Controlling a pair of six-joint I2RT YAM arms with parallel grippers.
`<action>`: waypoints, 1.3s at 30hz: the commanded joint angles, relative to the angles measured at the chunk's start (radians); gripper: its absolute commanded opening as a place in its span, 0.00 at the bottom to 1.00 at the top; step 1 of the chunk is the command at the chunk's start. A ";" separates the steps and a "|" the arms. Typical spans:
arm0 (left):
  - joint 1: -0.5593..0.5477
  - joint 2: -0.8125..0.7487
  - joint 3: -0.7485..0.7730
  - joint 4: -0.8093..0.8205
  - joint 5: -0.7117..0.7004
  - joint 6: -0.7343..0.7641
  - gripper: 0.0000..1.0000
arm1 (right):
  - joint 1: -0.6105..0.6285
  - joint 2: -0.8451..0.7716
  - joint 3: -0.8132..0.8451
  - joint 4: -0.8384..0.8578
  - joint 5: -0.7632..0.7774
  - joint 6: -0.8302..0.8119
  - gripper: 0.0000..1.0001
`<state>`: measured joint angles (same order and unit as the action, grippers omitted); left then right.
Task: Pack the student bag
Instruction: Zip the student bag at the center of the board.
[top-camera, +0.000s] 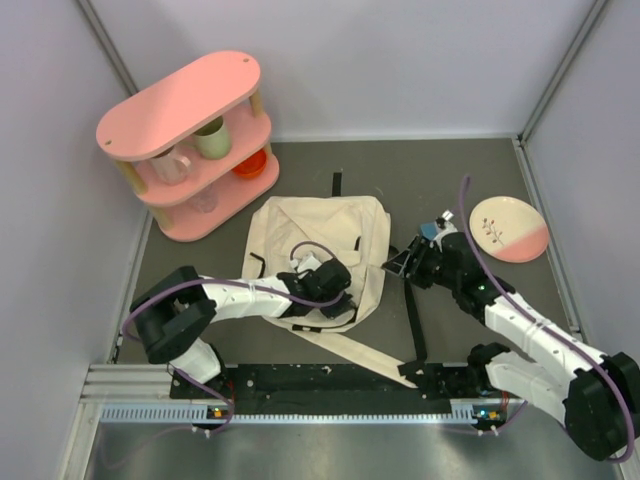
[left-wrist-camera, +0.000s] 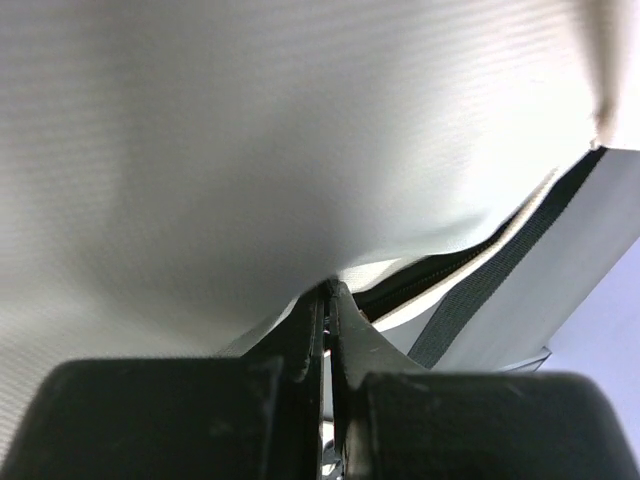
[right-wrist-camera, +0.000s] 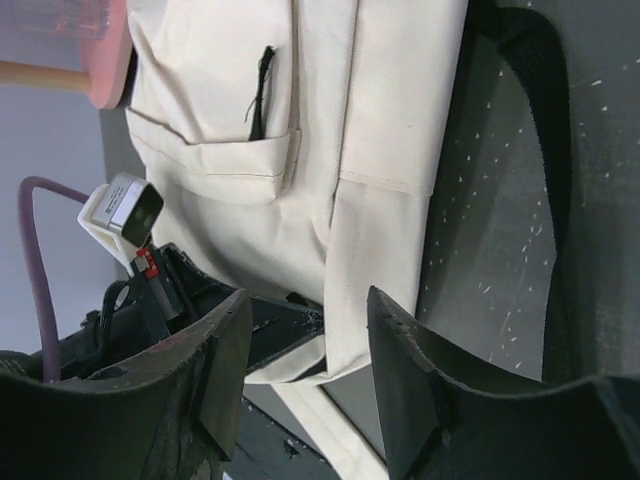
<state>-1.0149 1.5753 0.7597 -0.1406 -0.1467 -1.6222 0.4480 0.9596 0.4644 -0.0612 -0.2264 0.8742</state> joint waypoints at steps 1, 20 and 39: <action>0.009 -0.004 0.073 -0.025 -0.044 0.146 0.00 | 0.015 -0.035 -0.007 -0.011 -0.056 0.019 0.51; 0.009 -0.075 0.052 0.004 -0.007 0.323 0.00 | 0.173 0.277 0.141 0.032 0.048 -0.004 0.58; 0.006 -0.097 0.046 0.027 0.013 0.367 0.00 | 0.202 0.458 0.249 -0.026 0.127 -0.086 0.30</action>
<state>-1.0130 1.5196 0.8124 -0.1486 -0.1272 -1.2789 0.6353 1.3937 0.6559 -0.1059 -0.1146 0.8154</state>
